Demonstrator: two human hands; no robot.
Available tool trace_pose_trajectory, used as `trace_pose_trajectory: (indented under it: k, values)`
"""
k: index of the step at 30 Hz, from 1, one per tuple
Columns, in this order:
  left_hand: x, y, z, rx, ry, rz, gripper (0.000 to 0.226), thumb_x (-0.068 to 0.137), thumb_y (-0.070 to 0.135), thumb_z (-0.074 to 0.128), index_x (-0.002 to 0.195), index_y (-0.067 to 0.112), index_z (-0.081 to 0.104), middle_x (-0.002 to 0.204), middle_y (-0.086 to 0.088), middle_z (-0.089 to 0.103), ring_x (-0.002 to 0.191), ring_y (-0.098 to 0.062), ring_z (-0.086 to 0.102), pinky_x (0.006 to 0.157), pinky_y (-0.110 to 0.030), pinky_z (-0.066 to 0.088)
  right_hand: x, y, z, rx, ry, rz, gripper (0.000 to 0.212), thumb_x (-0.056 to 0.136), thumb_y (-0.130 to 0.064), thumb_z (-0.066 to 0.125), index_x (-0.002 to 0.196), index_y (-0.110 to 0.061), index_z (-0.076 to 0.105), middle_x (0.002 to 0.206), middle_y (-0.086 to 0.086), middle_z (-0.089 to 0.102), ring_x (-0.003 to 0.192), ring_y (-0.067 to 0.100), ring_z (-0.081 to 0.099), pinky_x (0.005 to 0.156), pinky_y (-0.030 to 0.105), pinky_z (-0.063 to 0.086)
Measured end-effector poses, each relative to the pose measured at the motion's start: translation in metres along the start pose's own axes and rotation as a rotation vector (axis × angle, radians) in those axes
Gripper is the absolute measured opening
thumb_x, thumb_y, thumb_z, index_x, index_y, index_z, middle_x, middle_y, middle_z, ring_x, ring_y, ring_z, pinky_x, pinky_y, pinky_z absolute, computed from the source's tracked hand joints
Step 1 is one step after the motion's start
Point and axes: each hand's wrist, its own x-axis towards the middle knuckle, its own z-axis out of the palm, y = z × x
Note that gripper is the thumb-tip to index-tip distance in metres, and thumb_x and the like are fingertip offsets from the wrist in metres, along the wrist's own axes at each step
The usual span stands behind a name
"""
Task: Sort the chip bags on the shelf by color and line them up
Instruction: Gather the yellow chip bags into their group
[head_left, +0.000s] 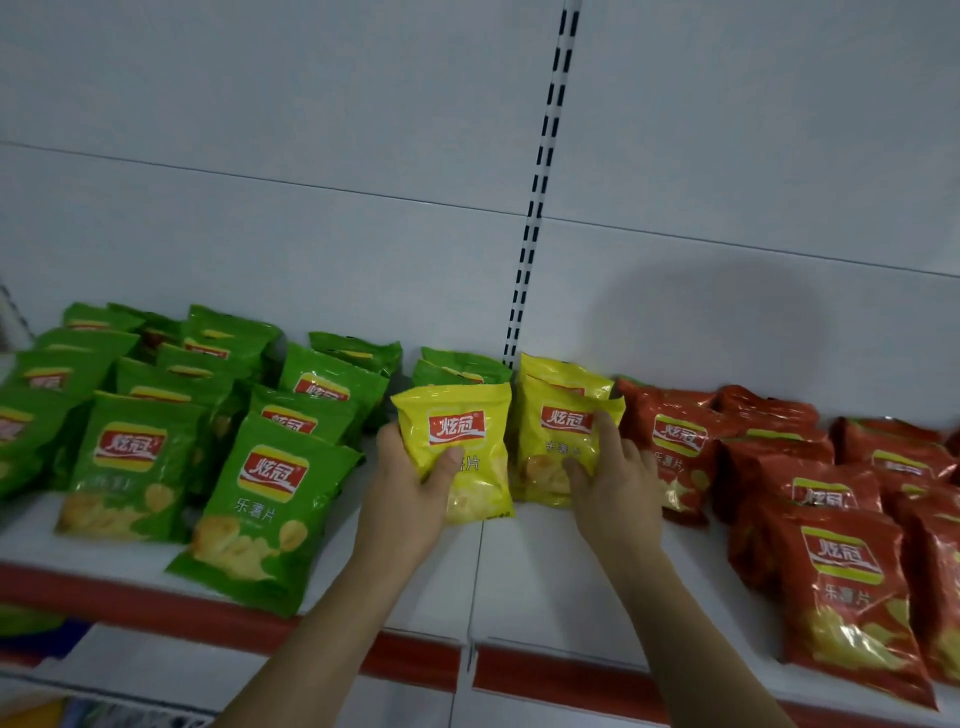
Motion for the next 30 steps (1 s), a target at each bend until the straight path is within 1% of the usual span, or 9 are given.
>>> trace_pose_trajectory:
  k: [3, 5, 9, 12, 14, 17, 21, 26, 30]
  values:
    - [0.004, 0.005, 0.001, 0.02, 0.019, 0.022, 0.047, 0.096, 0.033, 0.075, 0.131, 0.02, 0.046, 0.115, 0.007, 0.066, 0.096, -0.016, 0.064, 0.067, -0.019, 0.045, 0.001, 0.001, -0.023, 0.086, 0.162, -0.059, 0.061, 0.094, -0.028, 0.076, 0.15, -0.018, 0.053, 0.113, 0.011, 0.068, 0.102, 0.04, 0.058, 0.09, 0.051, 0.05]
    - [0.007, 0.01, 0.004, 0.015, 0.025, 0.028, 0.052, 0.096, 0.031, 0.075, 0.137, 0.018, 0.045, 0.114, 0.009, 0.064, 0.096, -0.016, 0.063, 0.067, -0.021, 0.044, 0.001, -0.003, -0.045, 0.193, 0.194, -0.065, 0.055, 0.098, -0.028, 0.072, 0.15, -0.021, 0.054, 0.12, 0.004, 0.065, 0.107, 0.03, 0.058, 0.091, 0.043, 0.049]
    - [0.008, 0.027, 0.018, -0.084, 0.003, 0.038, 0.043, 0.099, 0.04, 0.067, 0.133, 0.028, 0.044, 0.114, 0.014, 0.065, 0.104, -0.014, 0.066, 0.075, -0.024, 0.047, -0.009, -0.027, -0.064, 0.455, 0.041, -0.106, 0.061, 0.098, -0.025, 0.073, 0.154, -0.032, 0.049, 0.127, -0.015, 0.055, 0.108, 0.003, 0.056, 0.086, 0.018, 0.046]
    - [0.0, 0.046, 0.028, -0.237, -0.113, 0.005, 0.053, 0.091, 0.061, 0.059, 0.135, 0.035, 0.044, 0.121, 0.023, 0.063, 0.112, 0.0, 0.064, 0.085, -0.02, 0.051, -0.024, -0.043, -0.055, 0.487, -0.034, -0.207, 0.06, 0.1, -0.028, 0.072, 0.154, -0.031, 0.048, 0.127, -0.015, 0.056, 0.111, 0.003, 0.059, 0.087, 0.016, 0.047]
    - [-0.002, 0.048, 0.031, -0.279, -0.177, -0.003, 0.062, 0.084, 0.055, 0.073, 0.137, 0.038, 0.044, 0.121, 0.026, 0.064, 0.105, 0.01, 0.066, 0.078, -0.009, 0.052, -0.028, -0.048, -0.053, 0.539, -0.074, -0.173, 0.061, 0.1, -0.032, 0.072, 0.155, -0.036, 0.046, 0.133, -0.016, 0.056, 0.116, 0.002, 0.059, 0.09, 0.017, 0.049]
    - [0.0, 0.041, 0.031, -0.242, -0.141, 0.023, 0.07, 0.081, 0.044, 0.085, 0.139, 0.038, 0.045, 0.121, 0.023, 0.067, 0.101, 0.011, 0.067, 0.077, -0.014, 0.053, -0.027, -0.049, -0.055, 0.599, -0.135, -0.161, 0.055, 0.106, -0.042, 0.06, 0.157, -0.038, 0.043, 0.144, -0.017, 0.056, 0.127, -0.002, 0.057, 0.097, 0.018, 0.052]
    - [0.002, 0.037, 0.022, -0.276, -0.06, 0.004, 0.077, 0.076, 0.051, 0.083, 0.142, 0.033, 0.046, 0.125, 0.018, 0.067, 0.107, 0.002, 0.067, 0.081, -0.021, 0.053, 0.006, -0.022, -0.036, 0.462, -0.037, 0.115, 0.053, 0.107, -0.042, 0.049, 0.158, -0.033, 0.041, 0.142, -0.006, 0.064, 0.125, 0.013, 0.063, 0.102, 0.039, 0.054]
    - [0.0, 0.037, 0.011, -0.262, -0.002, -0.024, 0.066, 0.087, 0.036, 0.082, 0.141, 0.038, 0.043, 0.119, 0.026, 0.064, 0.092, 0.024, 0.06, 0.075, -0.013, 0.047, 0.031, -0.009, 0.005, 0.142, -0.152, 0.042, 0.052, 0.102, -0.021, 0.055, 0.154, -0.025, 0.05, 0.149, 0.017, 0.049, 0.113, 0.044, 0.063, 0.086, 0.046, 0.053]
    - [-0.002, 0.035, 0.004, -0.251, 0.031, -0.029, 0.07, 0.088, 0.037, 0.081, 0.146, 0.036, 0.042, 0.127, 0.021, 0.064, 0.105, 0.01, 0.063, 0.077, -0.016, 0.049, 0.043, -0.007, 0.034, 0.057, -0.203, 0.106, 0.049, 0.099, -0.03, 0.061, 0.147, -0.027, 0.054, 0.14, 0.026, 0.049, 0.112, 0.051, 0.056, 0.093, 0.052, 0.051]
